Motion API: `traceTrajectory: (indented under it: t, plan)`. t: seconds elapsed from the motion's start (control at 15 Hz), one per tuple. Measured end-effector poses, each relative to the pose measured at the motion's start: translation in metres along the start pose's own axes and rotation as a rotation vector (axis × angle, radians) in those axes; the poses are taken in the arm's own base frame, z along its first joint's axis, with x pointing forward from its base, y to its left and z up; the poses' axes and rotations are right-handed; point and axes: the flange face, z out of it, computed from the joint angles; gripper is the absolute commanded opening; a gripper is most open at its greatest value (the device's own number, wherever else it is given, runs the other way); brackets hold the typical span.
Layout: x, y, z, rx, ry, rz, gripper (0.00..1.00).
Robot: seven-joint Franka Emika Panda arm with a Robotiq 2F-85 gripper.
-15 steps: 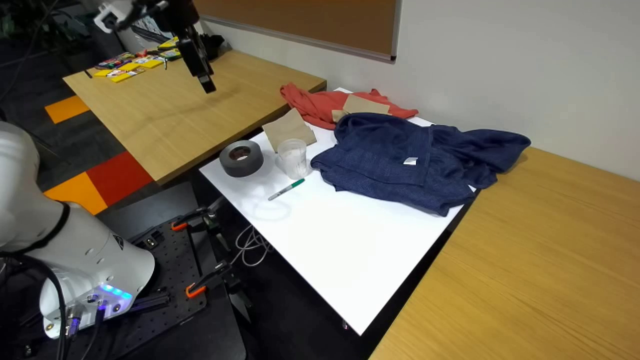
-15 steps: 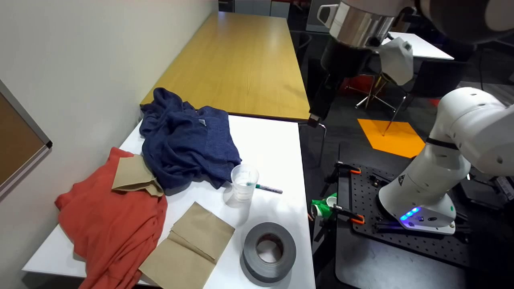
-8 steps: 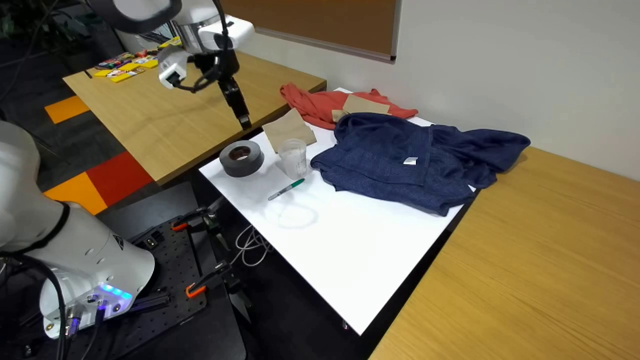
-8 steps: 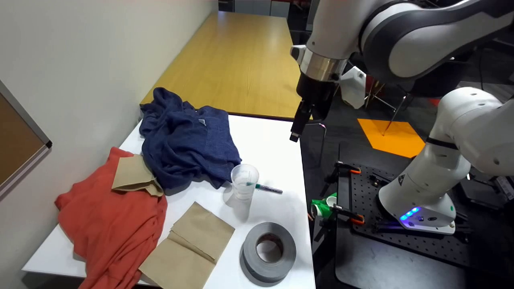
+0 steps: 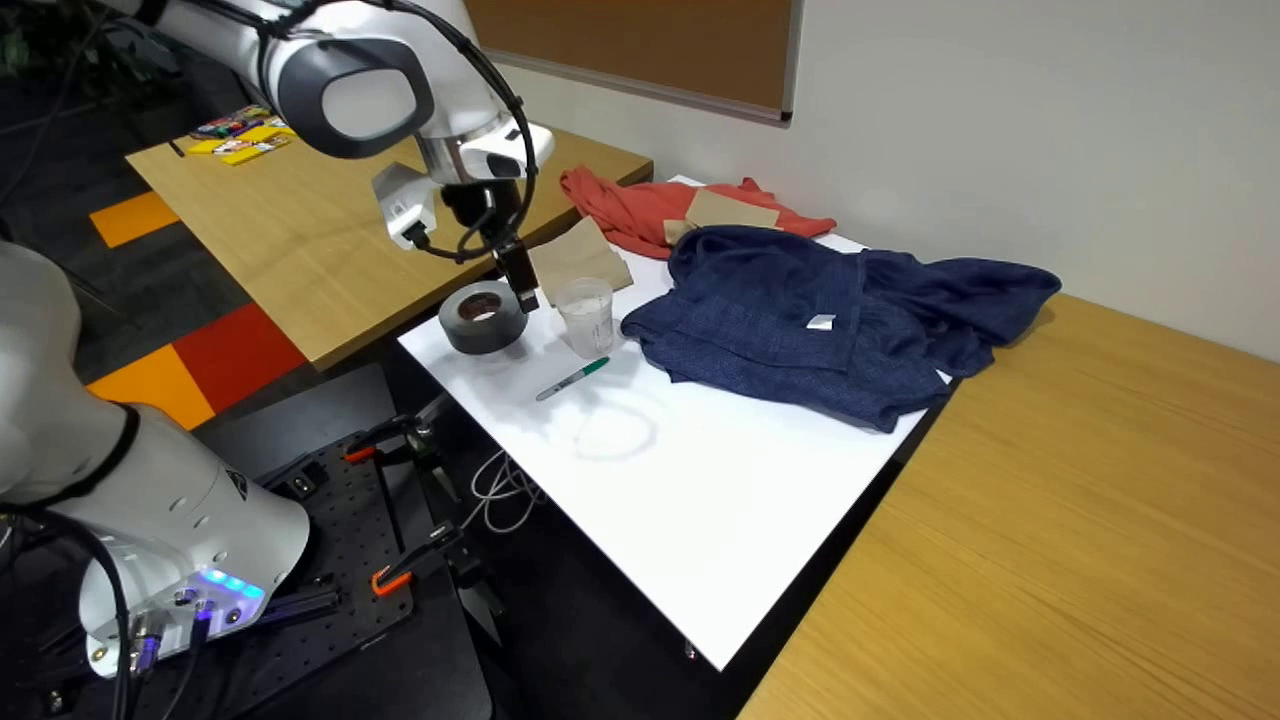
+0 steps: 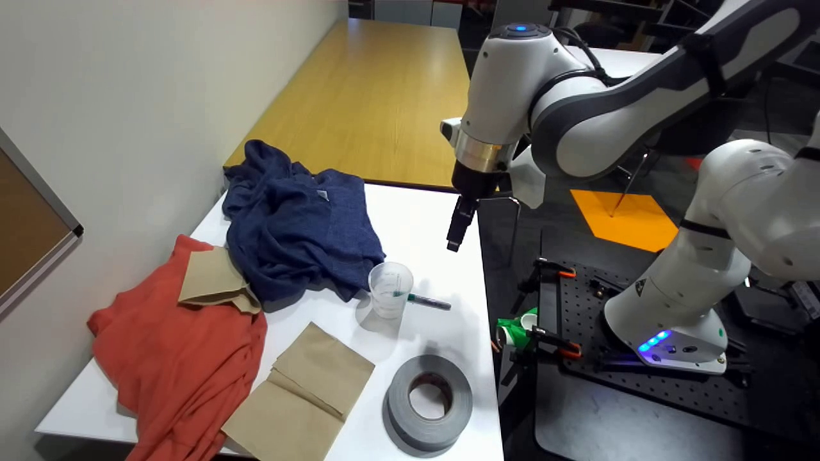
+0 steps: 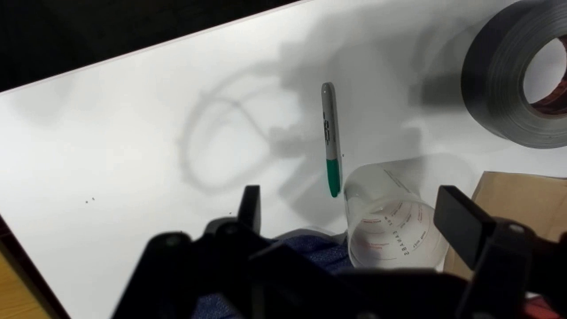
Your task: Pick up the pen and place it in the clear cup. Remove the pen from the cup and move the cup to the right.
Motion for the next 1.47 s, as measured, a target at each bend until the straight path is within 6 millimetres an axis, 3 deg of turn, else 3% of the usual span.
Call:
traceTrajectory:
  t: [0.2,0.6,0.8,1.47]
  plan:
    - [-0.002,0.002,0.017,-0.003,-0.04,0.014,1.0]
    - [-0.002,0.002,0.018,-0.004,-0.044,0.018,1.0]
    - [0.001,0.0,0.028,-0.003,-0.045,0.005,1.0]
    - [0.023,-0.017,0.113,0.033,0.002,-0.128,1.0]
